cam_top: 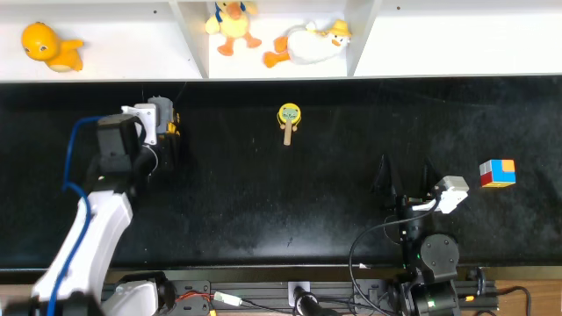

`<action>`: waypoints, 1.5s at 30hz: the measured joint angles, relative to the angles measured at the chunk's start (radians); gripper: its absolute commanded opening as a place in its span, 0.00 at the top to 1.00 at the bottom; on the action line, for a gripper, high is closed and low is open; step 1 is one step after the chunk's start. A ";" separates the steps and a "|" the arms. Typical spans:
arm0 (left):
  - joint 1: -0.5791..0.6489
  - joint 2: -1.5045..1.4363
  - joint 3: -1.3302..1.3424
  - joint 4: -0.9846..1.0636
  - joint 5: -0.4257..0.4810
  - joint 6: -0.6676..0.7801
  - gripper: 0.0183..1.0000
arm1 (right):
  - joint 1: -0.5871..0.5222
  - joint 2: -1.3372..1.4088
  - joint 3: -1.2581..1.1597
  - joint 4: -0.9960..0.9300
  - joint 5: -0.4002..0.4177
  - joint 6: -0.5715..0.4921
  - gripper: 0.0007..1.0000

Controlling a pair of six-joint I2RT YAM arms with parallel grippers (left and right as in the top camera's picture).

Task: Store Toys

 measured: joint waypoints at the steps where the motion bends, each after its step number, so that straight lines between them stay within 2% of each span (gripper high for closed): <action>1: 0.000 -0.040 0.008 -0.023 0.000 0.000 0.75 | 0.000 0.000 0.000 0.000 0.000 0.000 0.00; 5: 0.000 -0.166 0.018 -0.040 0.000 0.000 0.77 | 0.000 0.000 0.000 0.000 0.000 0.000 0.00; 11: 0.000 -0.194 0.023 0.080 0.000 -0.023 0.89 | 0.000 0.000 0.000 0.000 0.000 0.000 0.00; 27: -0.013 0.265 0.374 0.106 -0.005 -0.010 0.90 | 0.000 0.000 0.000 0.000 0.000 0.000 0.00; 37: -0.013 0.390 0.473 0.107 -0.012 0.005 0.88 | 0.000 0.000 0.000 0.000 0.000 0.000 0.00; 40: -0.013 0.407 0.473 0.106 -0.012 0.005 0.79 | 0.000 0.000 0.000 0.000 0.000 0.000 0.01; 45: -0.013 0.413 0.473 0.107 -0.012 0.006 0.41 | 0.000 0.000 0.000 0.000 0.000 0.000 0.00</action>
